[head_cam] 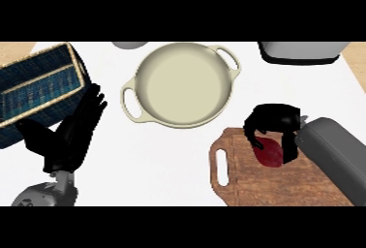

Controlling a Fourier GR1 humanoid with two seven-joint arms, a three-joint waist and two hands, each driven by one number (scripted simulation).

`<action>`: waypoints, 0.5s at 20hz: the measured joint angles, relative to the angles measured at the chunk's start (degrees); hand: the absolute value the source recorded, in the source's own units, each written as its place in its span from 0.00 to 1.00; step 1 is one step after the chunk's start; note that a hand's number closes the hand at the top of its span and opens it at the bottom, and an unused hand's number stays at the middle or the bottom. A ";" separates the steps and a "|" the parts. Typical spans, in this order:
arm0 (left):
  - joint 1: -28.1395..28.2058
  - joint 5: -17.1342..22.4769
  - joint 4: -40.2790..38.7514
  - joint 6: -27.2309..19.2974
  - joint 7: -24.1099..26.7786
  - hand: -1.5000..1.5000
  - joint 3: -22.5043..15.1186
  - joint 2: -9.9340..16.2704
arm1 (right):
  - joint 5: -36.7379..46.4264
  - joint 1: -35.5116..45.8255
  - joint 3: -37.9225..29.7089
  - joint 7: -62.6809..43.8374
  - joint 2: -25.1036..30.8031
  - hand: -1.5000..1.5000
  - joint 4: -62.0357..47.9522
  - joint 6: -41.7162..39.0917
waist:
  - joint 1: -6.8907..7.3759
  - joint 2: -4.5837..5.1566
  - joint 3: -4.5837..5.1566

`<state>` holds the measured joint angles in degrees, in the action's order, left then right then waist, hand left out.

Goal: Pick the pear from the cutting board and place it in the pot

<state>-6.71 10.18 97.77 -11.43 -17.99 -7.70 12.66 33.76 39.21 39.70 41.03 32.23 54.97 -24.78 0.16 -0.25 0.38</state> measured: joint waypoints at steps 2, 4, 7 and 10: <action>0.03 -0.18 -0.49 -0.36 0.38 0.50 0.36 -0.27 | -0.94 -0.55 -2.59 -6.17 -1.20 1.00 -1.24 0.23 | -0.41 -0.12 0.07; 0.56 -0.28 -0.58 -0.57 0.48 0.50 0.58 -0.25 | -1.83 -1.05 -5.98 -14.25 -1.99 1.00 -2.90 1.73 | -1.20 -0.44 0.10; 1.15 -0.36 -0.87 -0.81 0.50 0.50 1.00 -0.11 | -2.58 -1.69 -10.77 -27.08 -3.54 1.00 -4.72 5.69 | -2.47 -0.89 0.15; 2.30 -0.50 -0.59 -0.74 0.98 0.50 1.16 0.08 | -1.96 -1.68 -13.85 -39.43 -5.74 1.00 -3.07 10.72 | -2.75 -1.17 0.07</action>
<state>-4.40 9.68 97.18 -12.16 -17.02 -6.54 12.74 31.80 37.53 25.85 1.60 26.49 51.90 -14.06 -2.59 -1.42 0.46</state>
